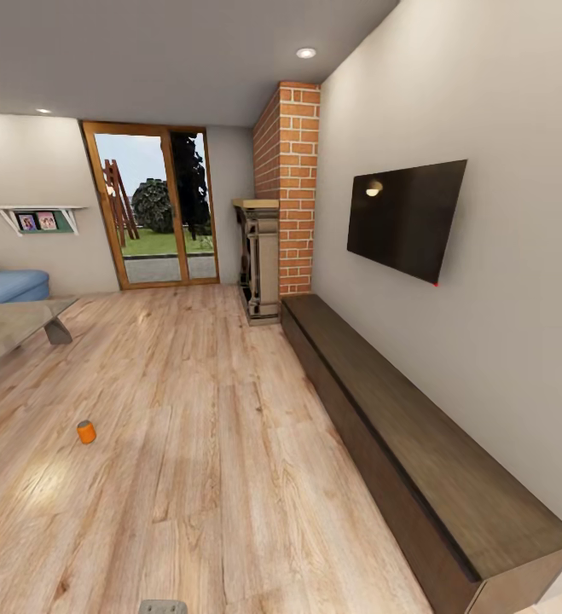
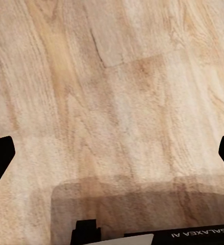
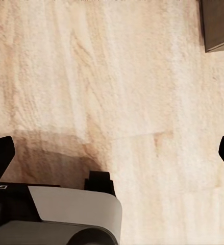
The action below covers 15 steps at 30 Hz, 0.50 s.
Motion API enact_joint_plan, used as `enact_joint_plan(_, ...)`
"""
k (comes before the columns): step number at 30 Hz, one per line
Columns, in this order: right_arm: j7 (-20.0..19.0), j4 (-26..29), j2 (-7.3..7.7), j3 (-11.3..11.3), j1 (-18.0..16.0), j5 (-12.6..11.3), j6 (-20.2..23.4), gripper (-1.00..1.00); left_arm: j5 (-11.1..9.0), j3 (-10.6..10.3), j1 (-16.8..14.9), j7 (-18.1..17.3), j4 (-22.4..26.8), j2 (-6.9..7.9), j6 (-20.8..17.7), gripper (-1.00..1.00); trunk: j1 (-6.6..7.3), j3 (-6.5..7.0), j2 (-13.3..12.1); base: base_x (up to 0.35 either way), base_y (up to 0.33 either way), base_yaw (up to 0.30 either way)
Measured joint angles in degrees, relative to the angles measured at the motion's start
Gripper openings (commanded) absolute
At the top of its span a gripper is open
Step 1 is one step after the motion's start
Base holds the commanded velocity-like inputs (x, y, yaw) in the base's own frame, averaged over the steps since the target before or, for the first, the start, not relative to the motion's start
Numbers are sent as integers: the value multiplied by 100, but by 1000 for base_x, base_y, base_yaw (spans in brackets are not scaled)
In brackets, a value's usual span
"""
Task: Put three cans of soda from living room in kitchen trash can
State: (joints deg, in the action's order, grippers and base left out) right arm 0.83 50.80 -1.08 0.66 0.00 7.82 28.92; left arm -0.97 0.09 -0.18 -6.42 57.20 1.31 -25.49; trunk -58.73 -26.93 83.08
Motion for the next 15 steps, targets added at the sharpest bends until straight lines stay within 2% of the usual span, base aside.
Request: enact_joint_plan(15, 27, 0, -6, 1, 0, -9, 0, 100, 0, 0, 0, 0, 1, 1, 2, 100, 0, 0, 0, 0, 0, 0)
